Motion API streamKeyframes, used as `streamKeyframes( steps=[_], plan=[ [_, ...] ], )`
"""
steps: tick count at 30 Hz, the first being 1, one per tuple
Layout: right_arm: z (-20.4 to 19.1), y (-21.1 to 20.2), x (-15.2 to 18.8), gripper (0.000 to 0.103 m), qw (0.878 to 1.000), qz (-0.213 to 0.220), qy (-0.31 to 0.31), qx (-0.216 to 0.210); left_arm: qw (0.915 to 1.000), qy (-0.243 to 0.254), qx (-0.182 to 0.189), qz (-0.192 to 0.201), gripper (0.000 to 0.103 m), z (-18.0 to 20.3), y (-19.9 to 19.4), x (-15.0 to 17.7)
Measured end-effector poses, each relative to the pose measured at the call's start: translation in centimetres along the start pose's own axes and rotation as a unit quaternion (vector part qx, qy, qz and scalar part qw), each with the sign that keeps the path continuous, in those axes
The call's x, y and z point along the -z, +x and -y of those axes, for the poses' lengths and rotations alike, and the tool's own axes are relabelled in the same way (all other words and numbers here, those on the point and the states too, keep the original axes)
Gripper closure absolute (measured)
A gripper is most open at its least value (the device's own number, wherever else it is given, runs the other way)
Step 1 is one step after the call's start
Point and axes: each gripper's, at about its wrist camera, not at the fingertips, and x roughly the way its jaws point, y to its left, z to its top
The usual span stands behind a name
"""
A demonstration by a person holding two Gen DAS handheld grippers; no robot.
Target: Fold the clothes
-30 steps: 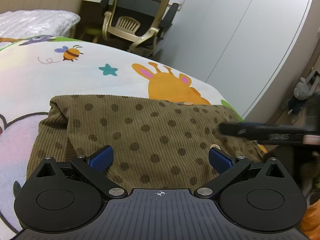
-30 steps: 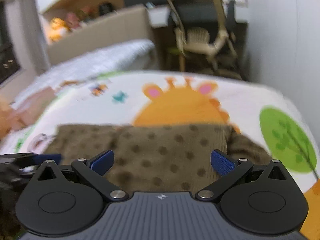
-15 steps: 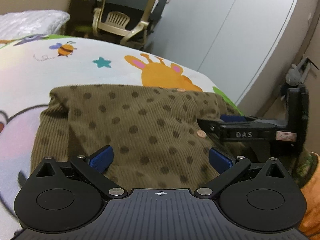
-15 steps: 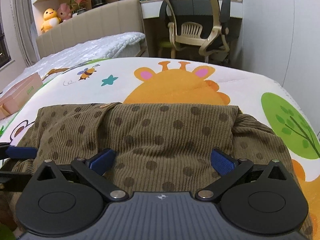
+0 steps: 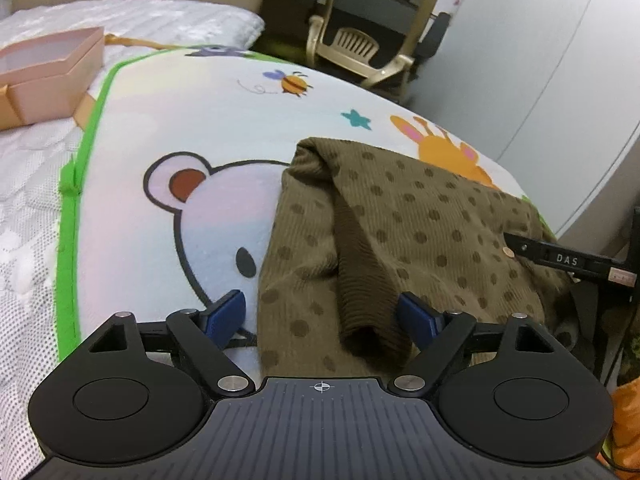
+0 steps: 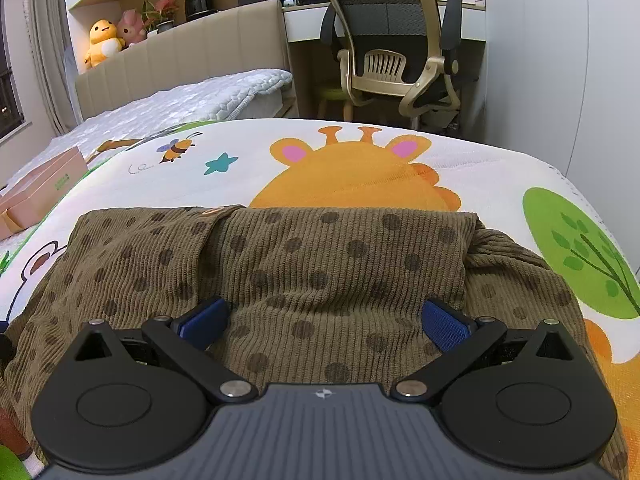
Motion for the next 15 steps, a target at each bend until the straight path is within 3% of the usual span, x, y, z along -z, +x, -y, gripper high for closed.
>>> streamKeyframes(
  steps=[3,4,6,8,11,13,15],
  plan=[
    [0.0,0.0,0.0,0.000,1.000,0.001,0.001,0.000,0.9998,0.013,-0.010,0.006,0.015,0.7,0.5,0.0],
    [0.1,-0.1,0.0,0.000,1.000,0.001,0.002,-0.001,0.9997,0.020,-0.014,0.009,0.020,1.0,0.7,0.0],
    [0.2,-0.1,0.0,0.000,1.000,0.002,0.003,-0.004,0.9994,0.029,-0.016,0.011,0.040,1.7,1.1,-0.1],
    [0.4,-0.4,0.0,0.000,1.000,0.007,0.002,-0.009,0.9999,0.012,0.005,0.004,0.071,1.7,1.3,-0.4],
    [-1.2,-2.4,0.4,0.000,0.998,0.039,-0.051,0.005,0.9995,-0.005,0.030,0.003,0.078,1.6,1.1,-0.8],
    [-4.1,-4.5,1.2,0.000,0.989,0.073,-0.123,0.027,0.9991,-0.009,0.041,0.006,0.079,1.5,0.9,-1.1],
    [-7.0,-6.4,2.1,0.000,0.978,0.093,-0.186,0.002,0.9984,-0.014,0.054,0.008,0.079,1.6,0.7,-1.5]
  ],
)
